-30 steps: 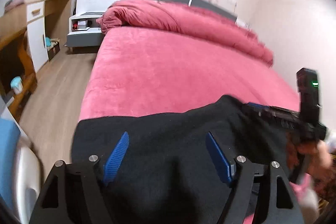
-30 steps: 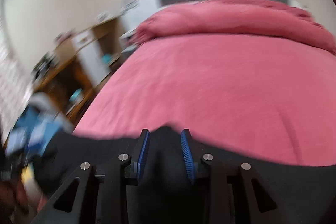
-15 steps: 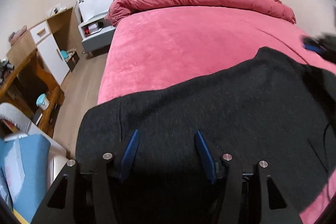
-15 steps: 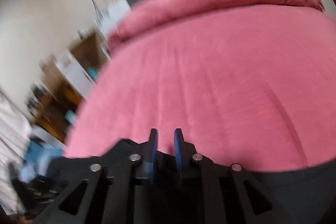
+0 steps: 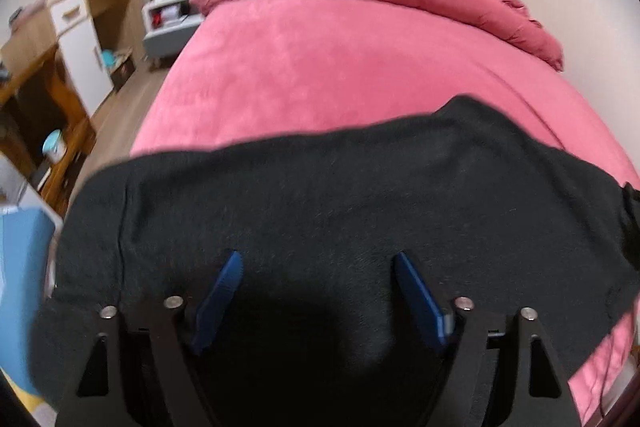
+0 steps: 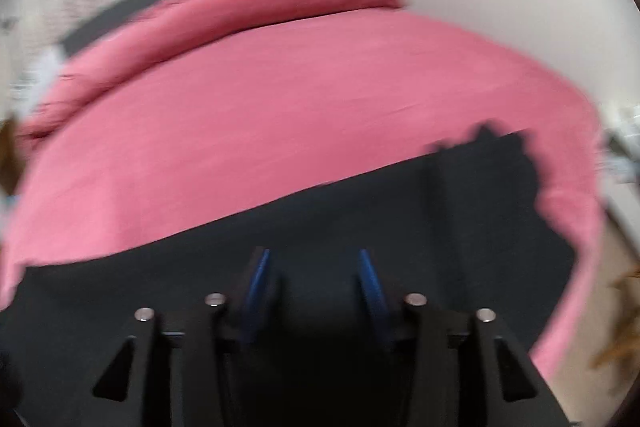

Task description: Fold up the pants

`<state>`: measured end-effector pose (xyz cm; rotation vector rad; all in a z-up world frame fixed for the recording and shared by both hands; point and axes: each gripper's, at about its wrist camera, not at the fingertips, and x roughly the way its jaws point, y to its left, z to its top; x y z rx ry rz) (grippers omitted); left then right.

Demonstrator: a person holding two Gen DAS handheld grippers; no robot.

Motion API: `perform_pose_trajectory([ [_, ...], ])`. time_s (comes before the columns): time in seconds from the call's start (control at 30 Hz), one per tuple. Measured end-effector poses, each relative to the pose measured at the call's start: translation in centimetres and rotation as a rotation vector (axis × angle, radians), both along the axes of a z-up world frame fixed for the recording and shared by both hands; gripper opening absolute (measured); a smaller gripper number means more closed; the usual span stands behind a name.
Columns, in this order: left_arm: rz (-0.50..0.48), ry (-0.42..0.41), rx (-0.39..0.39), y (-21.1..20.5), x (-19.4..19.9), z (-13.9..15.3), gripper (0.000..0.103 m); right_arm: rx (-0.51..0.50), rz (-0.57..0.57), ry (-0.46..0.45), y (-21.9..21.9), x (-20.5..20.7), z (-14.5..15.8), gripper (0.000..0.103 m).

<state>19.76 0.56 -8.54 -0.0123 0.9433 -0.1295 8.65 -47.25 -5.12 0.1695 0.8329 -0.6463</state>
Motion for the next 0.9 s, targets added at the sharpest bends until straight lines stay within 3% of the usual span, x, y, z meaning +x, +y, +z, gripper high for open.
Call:
perform_pose_trajectory([
  [0.13, 0.032, 0.016, -0.014, 0.6, 0.0, -0.2, 0.095, -0.186, -0.038, 0.198, -1.3, 2.2, -2.3, 0.053],
  [0.2, 0.025, 0.02, 0.007, 0.3, 0.0, -0.1, 0.096, -0.2, -0.066, 0.279, -3.2, 1.8, -3.6, 0.051],
  [0.27, 0.021, 0.018, 0.012, 0.3, -0.1, -0.2, 0.096, -0.094, -0.119, 0.197, -5.5, -0.6, -3.5, 0.047],
  [0.3, 0.021, 0.014, 0.014, 0.3, -0.1, -0.2, 0.096, -0.012, -0.172, 0.105, -7.8, -3.0, -2.4, 0.035],
  [0.33, 0.02, 0.01, 0.017, 0.3, -0.2, -0.2, 0.096, 0.057, -0.234, 0.022, -9.7, -5.2, -1.9, 0.03],
  [0.4, 0.021, 0.0, 0.034, 0.1, -0.5, -0.3, 0.097, 0.155, -0.306, -0.091, -12.6, -8.6, -2.0, 0.026],
  [0.5, 0.029, -0.005, 0.043, -0.2, -0.5, -0.4, 0.098, 0.389, -0.356, -0.221, -16.0, -13.1, -4.1, 0.008],
  [0.57, 0.032, -0.01, 0.04, -0.1, -0.6, -0.4, 0.098, 0.615, -0.387, -0.439, -17.8, -16.6, -5.7, 0.008],
  [0.6, 0.031, -0.012, 0.04, -0.1, -0.6, -0.4, 0.098, 0.673, -0.412, -0.485, -18.4, -17.8, -6.5, 0.007],
  [0.67, 0.032, -0.013, 0.041, 0.0, -0.6, -0.4, 0.098, 0.716, -0.417, -0.539, -19.0, -19.8, -7.2, 0.007],
  [0.77, 0.041, -0.011, 0.039, -0.1, -0.8, -0.3, 0.098, 0.662, -0.403, -0.501, -19.2, -20.6, -6.8, 0.01],
  [0.83, 0.046, -0.014, 0.041, -0.1, -1.0, -0.3, 0.099, 0.641, -0.375, -0.496, -18.9, -20.8, -6.7, 0.033],
  [0.9, 0.051, -0.014, 0.043, -0.1, -1.2, -0.2, 0.099, 0.572, -0.405, -0.412, -18.3, -20.6, -6.3, 0.044],
])
